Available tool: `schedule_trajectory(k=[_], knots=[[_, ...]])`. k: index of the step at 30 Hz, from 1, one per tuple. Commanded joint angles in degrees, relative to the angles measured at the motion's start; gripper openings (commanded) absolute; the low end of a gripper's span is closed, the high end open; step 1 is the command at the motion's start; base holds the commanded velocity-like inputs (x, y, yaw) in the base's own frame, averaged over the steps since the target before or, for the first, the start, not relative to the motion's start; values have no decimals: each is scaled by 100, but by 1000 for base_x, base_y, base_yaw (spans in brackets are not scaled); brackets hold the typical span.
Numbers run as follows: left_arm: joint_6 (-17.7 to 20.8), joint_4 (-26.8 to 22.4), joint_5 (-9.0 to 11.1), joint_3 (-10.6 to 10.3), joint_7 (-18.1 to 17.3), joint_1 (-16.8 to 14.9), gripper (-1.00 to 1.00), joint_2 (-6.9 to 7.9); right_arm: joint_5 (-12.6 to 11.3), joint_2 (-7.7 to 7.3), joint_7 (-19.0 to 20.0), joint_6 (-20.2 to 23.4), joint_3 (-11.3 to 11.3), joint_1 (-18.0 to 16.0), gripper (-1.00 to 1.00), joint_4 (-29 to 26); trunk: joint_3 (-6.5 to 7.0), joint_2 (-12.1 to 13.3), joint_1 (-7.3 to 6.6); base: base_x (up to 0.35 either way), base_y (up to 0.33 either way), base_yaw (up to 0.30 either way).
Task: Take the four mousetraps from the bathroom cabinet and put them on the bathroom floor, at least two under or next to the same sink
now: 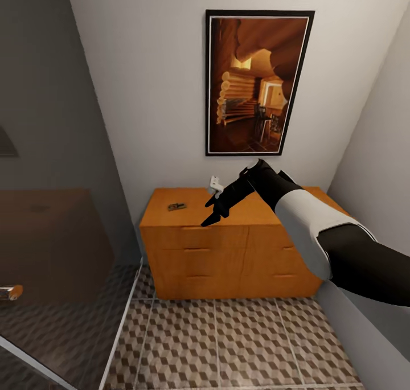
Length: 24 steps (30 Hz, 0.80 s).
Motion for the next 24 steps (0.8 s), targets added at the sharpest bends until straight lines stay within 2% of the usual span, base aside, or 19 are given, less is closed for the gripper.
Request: schedule_trajectory(k=[1,24], knots=[[-38,24,51,-51,4,-11,100,-3,23,0,26,60,-6,-3,100,-9,-16,-10,2,0,-102,233],[-38,18,46,-44,5,-12,100,-2,23,0,18,60,-6,-1,100,12,-158,-10,2,13,-271,223]])
